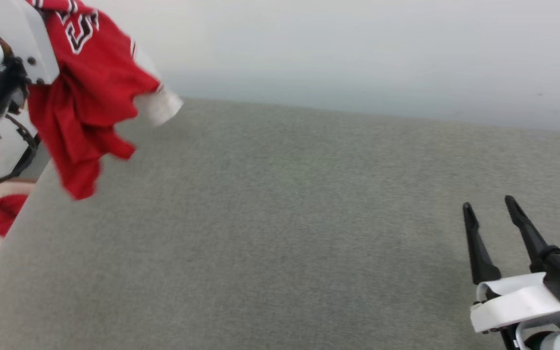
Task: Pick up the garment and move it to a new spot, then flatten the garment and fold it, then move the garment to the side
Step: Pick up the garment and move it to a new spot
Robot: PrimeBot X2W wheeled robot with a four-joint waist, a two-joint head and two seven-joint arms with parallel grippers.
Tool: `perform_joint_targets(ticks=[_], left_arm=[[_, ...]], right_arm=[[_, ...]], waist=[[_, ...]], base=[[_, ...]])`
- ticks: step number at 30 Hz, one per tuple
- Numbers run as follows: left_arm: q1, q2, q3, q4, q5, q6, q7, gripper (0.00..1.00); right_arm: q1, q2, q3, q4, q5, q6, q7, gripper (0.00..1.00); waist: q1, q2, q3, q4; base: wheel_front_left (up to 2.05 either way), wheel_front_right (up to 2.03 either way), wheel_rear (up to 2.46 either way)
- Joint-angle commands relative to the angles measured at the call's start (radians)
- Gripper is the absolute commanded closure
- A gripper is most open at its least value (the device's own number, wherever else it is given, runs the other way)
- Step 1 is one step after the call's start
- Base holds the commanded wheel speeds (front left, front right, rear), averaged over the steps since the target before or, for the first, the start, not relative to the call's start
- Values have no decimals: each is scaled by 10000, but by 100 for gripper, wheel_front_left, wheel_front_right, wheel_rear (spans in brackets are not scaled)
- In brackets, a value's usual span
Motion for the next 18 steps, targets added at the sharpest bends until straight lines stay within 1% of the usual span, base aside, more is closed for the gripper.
perform_joint_targets(ticks=[1, 6, 12, 18], left_arm=[[171, -8, -44, -153, -63, 58, 121, 100], [632, 134, -75, -1284, -209, 416, 911, 100], [1444, 196, -8, -2934, -540, 1046, 1812, 100], [2246, -136, -146, -4747, -789, 1751, 2493, 100]], right_arm=[[161, 19, -129, 46, -2, 1, -67, 0], [199, 83, -681, 185, -148, 1, -224, 0], [373, 85, -1379, 250, -341, 1, -274, 0], [607, 228, -2238, 112, -595, -1, -224, 0]], waist=[[0, -1, -300, -391], [0, -1, -483, -1084], [0, -1, -540, -2016], [0, -1, -477, -2734]], base=[[0, 0, 0], [0, 0, 0], [0, 0, 0], [0, 0, 0]])
